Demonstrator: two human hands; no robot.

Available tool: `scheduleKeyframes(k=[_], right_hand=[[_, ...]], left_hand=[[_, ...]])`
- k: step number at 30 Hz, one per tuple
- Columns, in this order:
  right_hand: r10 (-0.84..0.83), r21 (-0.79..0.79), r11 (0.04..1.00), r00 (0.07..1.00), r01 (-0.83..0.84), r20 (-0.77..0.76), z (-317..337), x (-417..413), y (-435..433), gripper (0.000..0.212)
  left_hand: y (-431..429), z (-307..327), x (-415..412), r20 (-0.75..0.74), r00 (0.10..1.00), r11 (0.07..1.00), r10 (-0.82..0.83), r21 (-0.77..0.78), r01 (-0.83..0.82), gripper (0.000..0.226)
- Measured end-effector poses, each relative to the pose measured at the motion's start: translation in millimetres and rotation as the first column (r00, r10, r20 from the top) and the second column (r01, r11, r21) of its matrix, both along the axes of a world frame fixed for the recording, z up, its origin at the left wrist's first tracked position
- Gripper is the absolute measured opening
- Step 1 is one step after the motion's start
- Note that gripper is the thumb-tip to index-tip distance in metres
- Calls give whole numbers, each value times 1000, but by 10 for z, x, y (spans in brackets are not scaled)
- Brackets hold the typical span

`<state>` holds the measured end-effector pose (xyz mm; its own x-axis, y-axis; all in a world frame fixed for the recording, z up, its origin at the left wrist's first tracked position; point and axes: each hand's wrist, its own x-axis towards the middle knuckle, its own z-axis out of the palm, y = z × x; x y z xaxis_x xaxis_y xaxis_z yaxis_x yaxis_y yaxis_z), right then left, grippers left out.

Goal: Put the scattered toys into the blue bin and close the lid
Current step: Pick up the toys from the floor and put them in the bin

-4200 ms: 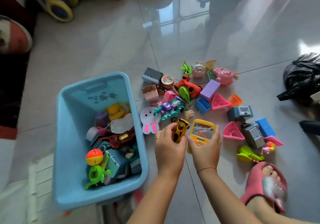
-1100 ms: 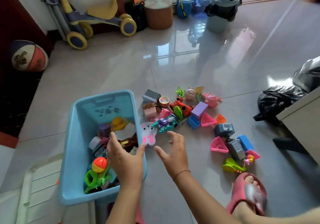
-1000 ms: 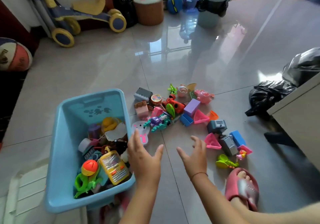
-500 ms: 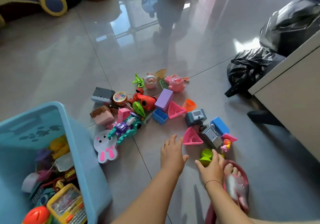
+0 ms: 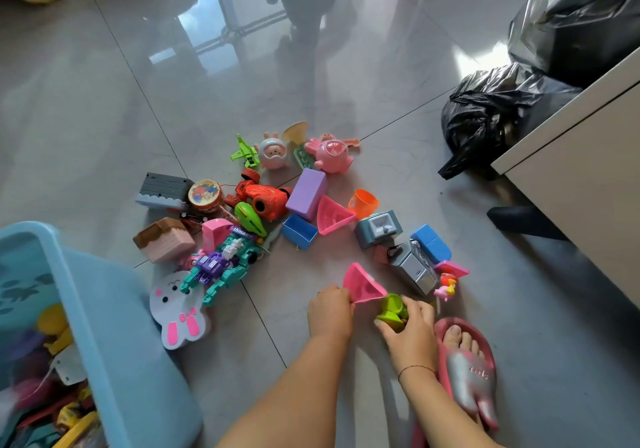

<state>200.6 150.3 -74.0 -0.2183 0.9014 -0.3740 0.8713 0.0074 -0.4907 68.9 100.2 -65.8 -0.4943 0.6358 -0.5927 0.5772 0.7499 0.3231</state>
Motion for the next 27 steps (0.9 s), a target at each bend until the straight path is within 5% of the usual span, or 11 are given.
scheduleKeyframes(k=[5,11,18,22,27], right_hand=[[2,-55,999,1000,-1,16,-20,-50,-25,61],[75,-219,974,991,-49,112,105,-253,-222,60],[103,-175,973,960,-152,-261,786,-713,-746,59],[259,-112,924,813,-366,-522,1457,-1110,-1267,63],[434,-57,782,608,-621,-665,2021,-1426,-2105,57]], left_hand=[[-192,50,47,-46,985,974,164,163,-155,24],[-534,528,-62,-65,907,810,416,479,-337,14],[-1236,1296,-295,-79,759,562,647,722,-404,6],[-1851,1722,-355,-111,525,376,844,821,-430,6],[-2759,1953,-445,-79,35,84,996,775,-627,25]])
